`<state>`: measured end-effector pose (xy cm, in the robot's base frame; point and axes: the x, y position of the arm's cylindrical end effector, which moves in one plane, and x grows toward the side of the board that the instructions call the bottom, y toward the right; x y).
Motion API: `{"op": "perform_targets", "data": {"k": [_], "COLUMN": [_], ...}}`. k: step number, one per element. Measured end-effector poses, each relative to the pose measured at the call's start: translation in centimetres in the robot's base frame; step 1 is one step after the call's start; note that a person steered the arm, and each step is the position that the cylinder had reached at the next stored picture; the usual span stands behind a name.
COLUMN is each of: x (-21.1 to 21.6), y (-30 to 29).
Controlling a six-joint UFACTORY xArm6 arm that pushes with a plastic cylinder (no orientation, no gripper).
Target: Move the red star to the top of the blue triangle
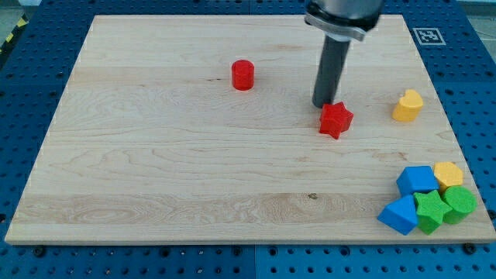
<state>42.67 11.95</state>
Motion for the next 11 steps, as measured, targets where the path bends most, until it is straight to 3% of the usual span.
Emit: {"op": "perform_targets", "data": {"k": [3,5,6,9,11], "x": [10.0,8.7,11.3,13.2,12.3], "y": [2.0,-2.8,-5.7,1.6,-0.7]}}
